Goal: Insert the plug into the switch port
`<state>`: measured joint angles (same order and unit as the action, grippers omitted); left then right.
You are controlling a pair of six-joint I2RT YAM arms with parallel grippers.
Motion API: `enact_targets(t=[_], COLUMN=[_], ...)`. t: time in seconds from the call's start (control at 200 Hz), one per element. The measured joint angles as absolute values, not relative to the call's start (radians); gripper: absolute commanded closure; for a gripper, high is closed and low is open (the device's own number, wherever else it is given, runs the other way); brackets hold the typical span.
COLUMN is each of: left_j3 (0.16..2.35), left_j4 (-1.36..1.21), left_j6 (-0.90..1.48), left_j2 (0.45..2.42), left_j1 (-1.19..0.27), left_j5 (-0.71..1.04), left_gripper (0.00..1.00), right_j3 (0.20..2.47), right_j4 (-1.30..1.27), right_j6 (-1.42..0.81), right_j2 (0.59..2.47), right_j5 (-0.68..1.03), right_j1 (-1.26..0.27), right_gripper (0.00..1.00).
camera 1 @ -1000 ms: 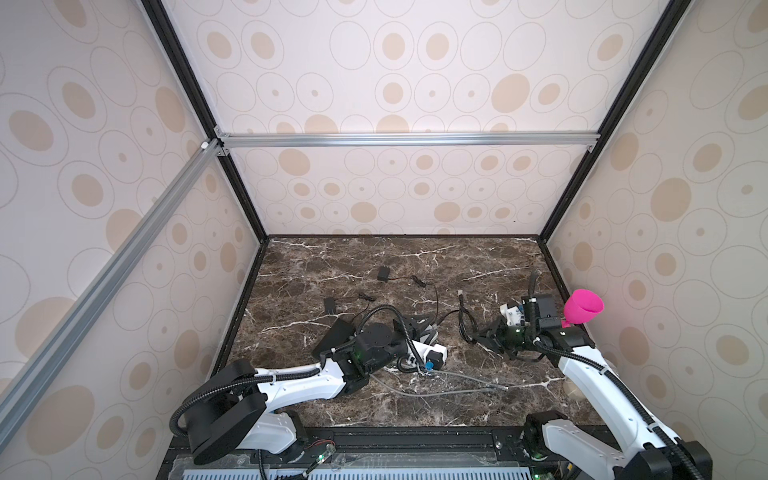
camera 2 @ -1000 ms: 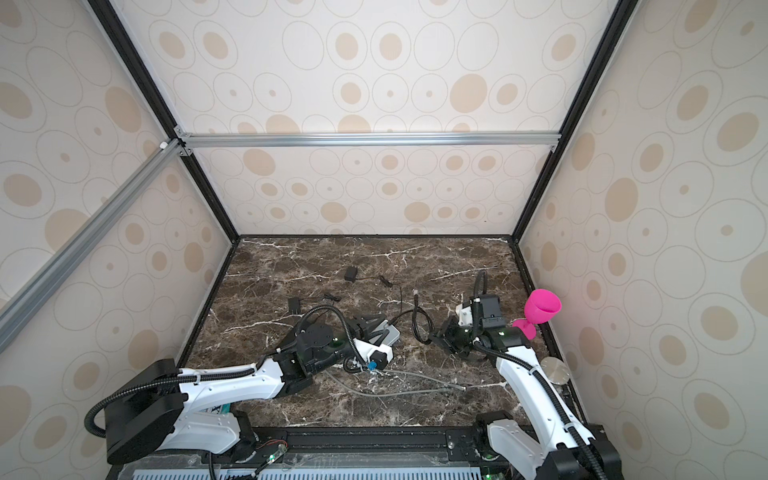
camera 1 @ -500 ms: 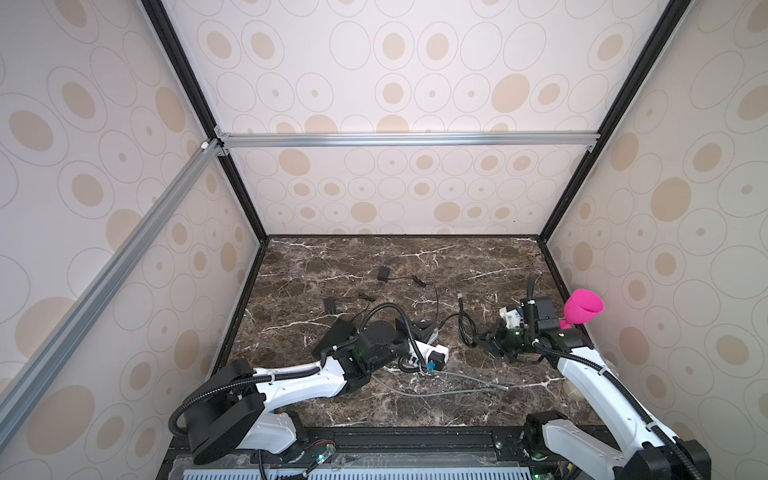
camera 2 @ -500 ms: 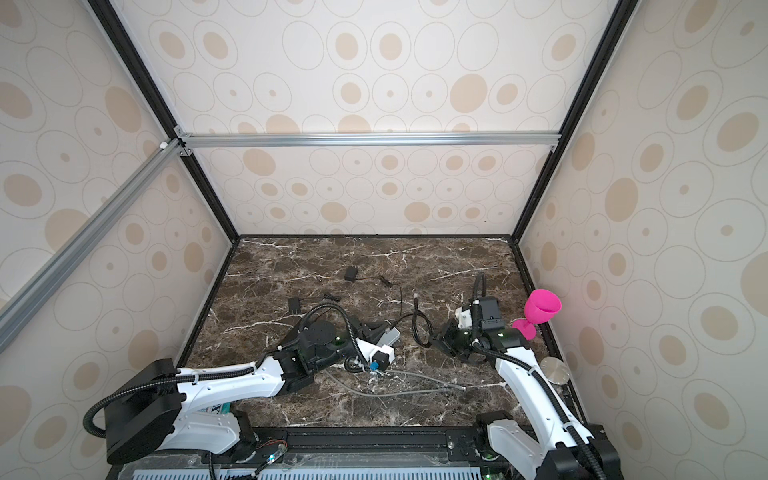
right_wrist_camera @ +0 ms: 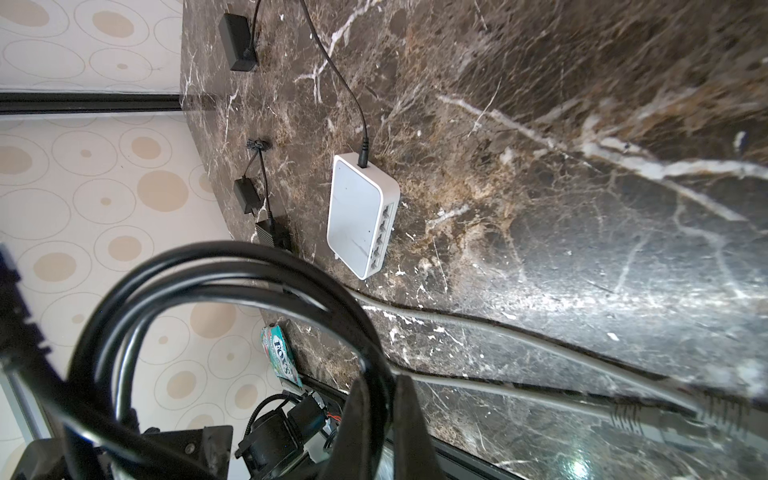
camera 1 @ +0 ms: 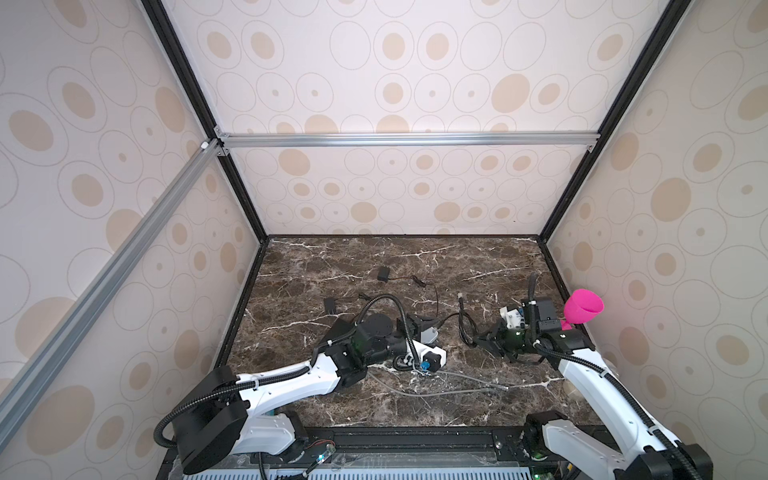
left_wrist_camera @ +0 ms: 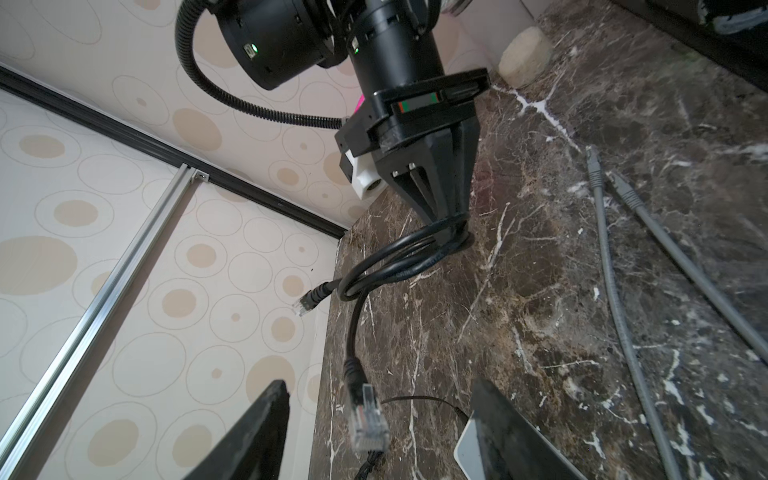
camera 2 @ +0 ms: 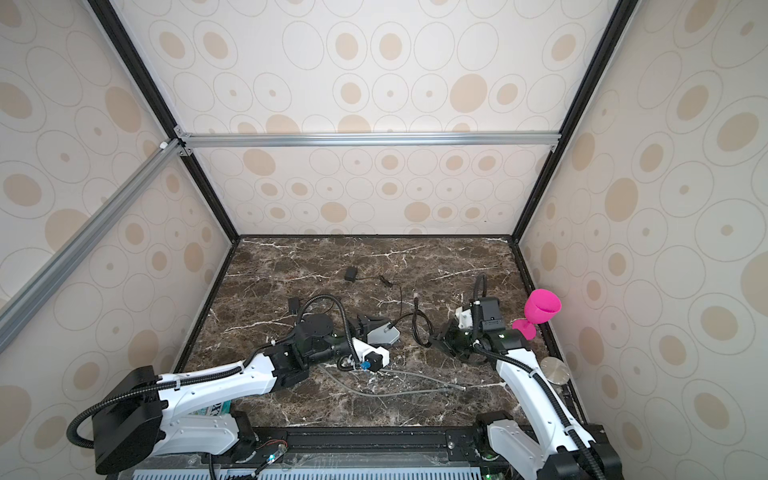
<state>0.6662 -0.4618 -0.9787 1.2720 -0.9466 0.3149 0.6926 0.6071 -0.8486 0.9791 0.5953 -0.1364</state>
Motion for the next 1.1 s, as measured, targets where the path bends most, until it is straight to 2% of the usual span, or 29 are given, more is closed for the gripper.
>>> enact_targets(t=[0.21, 0.36, 0.515, 0.6, 0.665, 0.705, 0.895, 1.1], left_j3=[0.68, 0.68, 0.68, 0.68, 0.68, 0.68, 0.68, 0.68], left_j4=[-0.429, -0.427, -0.434, -0.438, -0.444, -0.448, -0.46, -0.479], left_j6=[-0.95, -0.957, -0.97, -0.979, -0.984, -0.987, -0.993, -1.015], left_j2=[1.274, 1.274, 1.278, 1.282, 1.282, 1.282, 1.282, 1.282], left_j1=[-0.927, -0.925, -0.925, -0.925, -0.925, -0.925, -0.929, -0.944], left_j5=[0.364, 0.338, 0.293, 0.274, 0.263, 0.261, 0.251, 0.222], left_gripper=[0.49, 0.61, 0.68, 0.68, 0.61, 0.6, 0.65, 0.65], right_j3=[0.693, 0.693, 0.693, 0.693, 0.693, 0.693, 0.691, 0.69], right_j4=[0.617, 0.618, 0.618, 0.618, 0.618, 0.618, 0.617, 0.614], right_j6=[-0.849, -0.849, -0.852, -0.852, -0.853, -0.854, -0.86, -0.863], right_j2=[0.963, 0.952, 0.95, 0.95, 0.95, 0.95, 0.95, 0.95], right_j5=[0.604, 0.609, 0.611, 0.612, 0.614, 0.614, 0.614, 0.614], right_j1=[-0.136, -0.136, -0.137, -0.137, -0.137, -0.138, -0.139, -0.141], right_gripper=[1.0, 1.0, 1.0, 1.0, 1.0, 1.0, 1.0, 1.0])
